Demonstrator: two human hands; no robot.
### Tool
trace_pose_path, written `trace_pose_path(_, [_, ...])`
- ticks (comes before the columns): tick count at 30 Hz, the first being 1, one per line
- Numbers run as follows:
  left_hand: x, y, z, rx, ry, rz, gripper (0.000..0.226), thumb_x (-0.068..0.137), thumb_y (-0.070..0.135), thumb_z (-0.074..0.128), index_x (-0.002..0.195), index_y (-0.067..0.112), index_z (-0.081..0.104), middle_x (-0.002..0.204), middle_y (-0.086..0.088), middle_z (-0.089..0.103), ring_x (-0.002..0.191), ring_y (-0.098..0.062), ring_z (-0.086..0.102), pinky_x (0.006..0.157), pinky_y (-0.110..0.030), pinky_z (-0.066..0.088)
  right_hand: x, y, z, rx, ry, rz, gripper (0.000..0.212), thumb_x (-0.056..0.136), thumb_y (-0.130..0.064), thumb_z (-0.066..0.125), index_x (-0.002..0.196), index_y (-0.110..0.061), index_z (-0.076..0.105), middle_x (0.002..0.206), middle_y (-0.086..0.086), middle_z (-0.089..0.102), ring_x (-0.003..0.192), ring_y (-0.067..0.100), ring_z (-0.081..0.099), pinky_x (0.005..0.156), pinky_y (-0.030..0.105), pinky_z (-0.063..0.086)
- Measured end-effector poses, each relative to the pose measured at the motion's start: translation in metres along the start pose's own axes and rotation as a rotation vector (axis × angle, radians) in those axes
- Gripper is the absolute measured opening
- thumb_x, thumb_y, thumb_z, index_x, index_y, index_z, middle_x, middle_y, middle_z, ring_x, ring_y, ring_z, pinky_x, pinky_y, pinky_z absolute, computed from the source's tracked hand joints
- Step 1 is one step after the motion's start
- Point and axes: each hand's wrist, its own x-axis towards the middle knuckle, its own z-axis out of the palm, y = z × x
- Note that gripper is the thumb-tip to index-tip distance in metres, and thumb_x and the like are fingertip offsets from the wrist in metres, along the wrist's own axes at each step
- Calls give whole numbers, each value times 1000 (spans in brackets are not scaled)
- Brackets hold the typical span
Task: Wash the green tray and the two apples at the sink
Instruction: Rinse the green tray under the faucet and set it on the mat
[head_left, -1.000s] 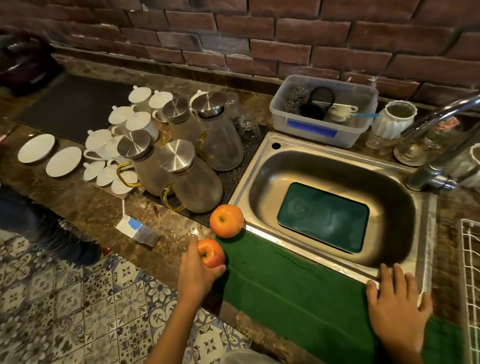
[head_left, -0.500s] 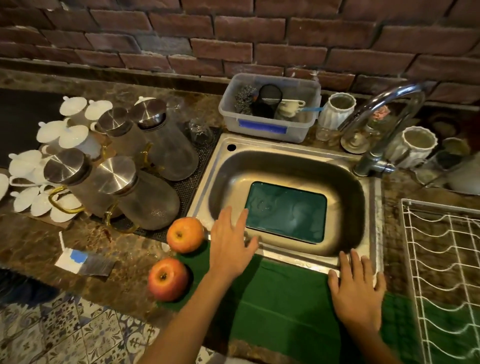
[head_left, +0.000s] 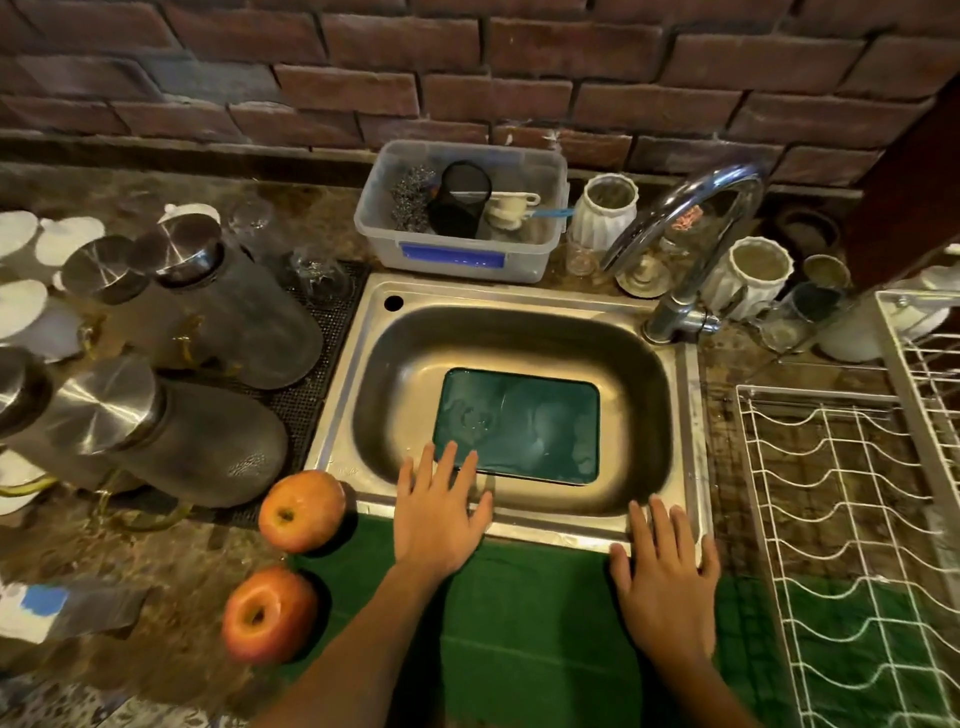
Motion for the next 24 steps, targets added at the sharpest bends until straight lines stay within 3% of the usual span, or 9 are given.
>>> trace_pose_path(5, [2,-2,3,-15,-7,3,62,94,58,38,146,27,50,154,-6,46,146,-33,34,115,-55,31,0,-1,0,49,15,34,59,92,-51,35,140,-23,55,150,7,51,143,29,39,113,55,21])
trace_pose_path(8, [4,-2,5,-14,-9,0,62,93,58,39,146,27,49,155,-6,45,146,-33,34,115,-55,32,20,-7,-13,228,111,98,44,88,-42,43,114,-19,70,125,9,65,120,32,53,103,53,32])
trace_pose_path(10, [4,-3,6,-3,-5,0,63,93,58,39,147,27,47,156,-6,44,147,-33,33,115,-55,31,51,-13,-31,441,183,132,33,92,-30,46,105,-11,70,110,13,66,105,34,56,94,51,40])
trace_pose_path(13, [5,-3,7,5,-3,-1,65,92,59,39,148,27,46,155,-7,44,146,-33,34,114,-55,33,117,-17,-68,801,227,250,27,99,-16,51,120,-3,62,115,13,60,112,33,54,96,41,40])
trace_pose_path(16, [5,-2,7,1,9,-3,65,91,57,41,148,26,45,154,-8,45,145,-34,36,114,-55,34,187,-9,-105,1065,286,449,37,99,-23,48,130,-4,55,120,10,57,115,27,53,91,30,36])
trace_pose_path(18, [5,-2,8,-4,14,-5,65,90,55,43,148,26,45,154,-9,46,144,-35,37,114,-55,34,229,2,-122,1191,321,556,43,100,-30,46,133,-3,51,127,15,59,120,31,54,96,35,40])
trace_pose_path(20, [5,-1,7,-11,9,-9,65,90,55,44,149,26,45,154,-9,45,144,-35,37,114,-55,34,260,14,-132,1255,331,627,51,100,-38,41,139,-4,47,138,17,56,126,32,52,104,40,39])
trace_pose_path(24, [5,-1,6,-27,1,-18,64,90,52,45,149,27,43,156,-8,44,145,-34,36,114,-54,34,294,25,-138,1206,310,663,56,103,-41,34,140,-2,49,142,20,53,130,34,50,105,41,39])
